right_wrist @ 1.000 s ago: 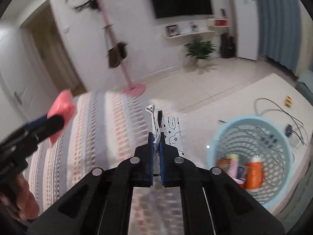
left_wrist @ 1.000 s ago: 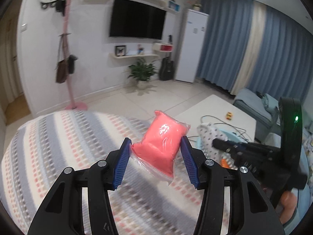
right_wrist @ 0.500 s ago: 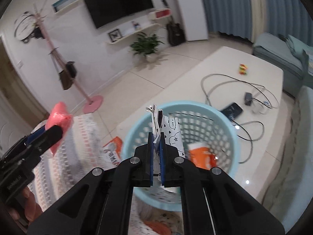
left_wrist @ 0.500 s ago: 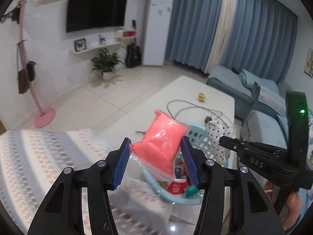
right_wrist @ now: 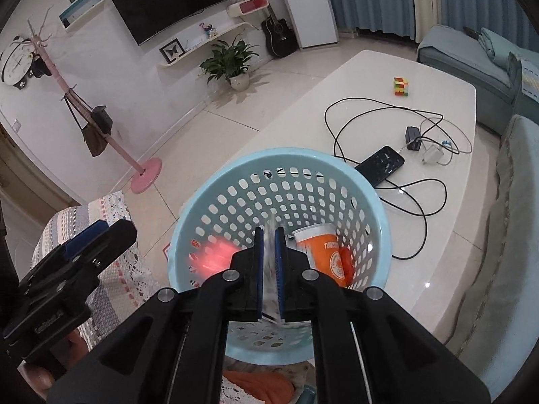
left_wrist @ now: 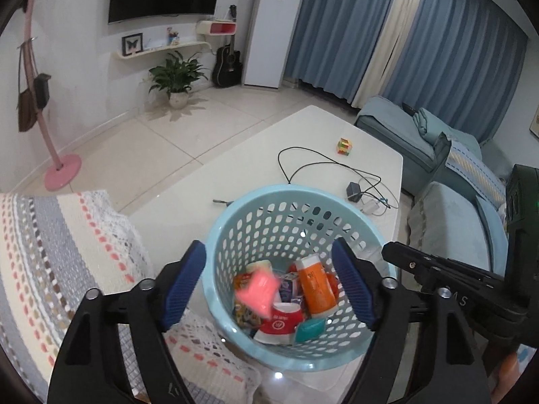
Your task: Collect trash
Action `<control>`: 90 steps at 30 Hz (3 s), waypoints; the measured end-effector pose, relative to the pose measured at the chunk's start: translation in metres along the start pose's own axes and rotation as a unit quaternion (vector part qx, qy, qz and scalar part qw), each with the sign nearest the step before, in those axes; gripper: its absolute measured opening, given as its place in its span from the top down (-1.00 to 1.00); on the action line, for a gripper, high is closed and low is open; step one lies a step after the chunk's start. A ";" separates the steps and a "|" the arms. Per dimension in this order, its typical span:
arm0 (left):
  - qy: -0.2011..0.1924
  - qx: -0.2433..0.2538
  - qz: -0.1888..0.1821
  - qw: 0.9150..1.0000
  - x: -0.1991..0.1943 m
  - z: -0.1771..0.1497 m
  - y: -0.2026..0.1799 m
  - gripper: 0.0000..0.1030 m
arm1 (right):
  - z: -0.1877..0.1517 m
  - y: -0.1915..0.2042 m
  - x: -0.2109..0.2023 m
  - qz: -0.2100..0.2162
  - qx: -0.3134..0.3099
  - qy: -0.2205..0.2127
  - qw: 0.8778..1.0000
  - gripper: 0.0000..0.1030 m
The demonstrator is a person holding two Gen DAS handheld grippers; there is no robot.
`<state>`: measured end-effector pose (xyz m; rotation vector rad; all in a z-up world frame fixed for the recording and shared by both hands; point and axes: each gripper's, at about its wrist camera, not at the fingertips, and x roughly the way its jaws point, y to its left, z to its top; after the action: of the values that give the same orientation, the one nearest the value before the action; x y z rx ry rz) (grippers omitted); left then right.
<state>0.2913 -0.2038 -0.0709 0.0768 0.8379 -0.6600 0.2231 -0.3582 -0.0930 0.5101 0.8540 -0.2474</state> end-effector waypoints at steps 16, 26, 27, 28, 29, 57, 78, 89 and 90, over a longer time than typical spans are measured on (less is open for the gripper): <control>-0.084 -0.038 0.031 0.995 -0.126 -0.036 0.030 -0.67 | -0.027 0.059 -0.078 0.067 -0.055 -0.060 0.994 -0.10; -0.150 -0.056 0.143 0.977 -0.202 -0.095 0.054 -0.76 | -0.076 0.113 -0.135 0.049 -0.107 -0.153 0.981 -0.21; -0.151 -0.057 0.153 0.975 -0.204 -0.100 0.055 -0.76 | -0.080 0.115 -0.140 0.038 -0.107 -0.169 0.979 -0.21; -0.153 -0.055 0.169 0.972 -0.206 -0.106 0.056 -0.76 | -0.085 0.118 -0.146 0.028 -0.108 -0.186 0.976 -0.21; -0.154 -0.051 0.178 0.970 -0.208 -0.110 0.056 -0.76 | -0.090 0.121 -0.151 0.023 -0.109 -0.199 0.974 -0.22; -0.221 -0.065 0.229 0.946 -0.218 -0.158 0.069 -0.85 | -0.146 0.140 -0.160 0.004 -0.161 -0.262 0.951 -0.30; -0.215 -0.078 0.214 0.950 -0.218 -0.158 0.079 -0.85 | -0.145 0.133 -0.149 0.004 -0.151 -0.249 0.957 -0.45; -0.215 -0.077 0.214 0.950 -0.218 -0.158 0.078 -0.85 | -0.144 0.133 -0.146 0.006 -0.154 -0.245 0.957 -0.46; -0.215 -0.077 0.214 0.950 -0.218 -0.158 0.078 -0.85 | -0.142 0.133 -0.146 0.006 -0.155 -0.245 0.957 -0.46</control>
<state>0.1259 0.0197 -0.0381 -0.0272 0.4252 -0.1848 0.0908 -0.1694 -0.0150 0.1461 0.3930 -0.2102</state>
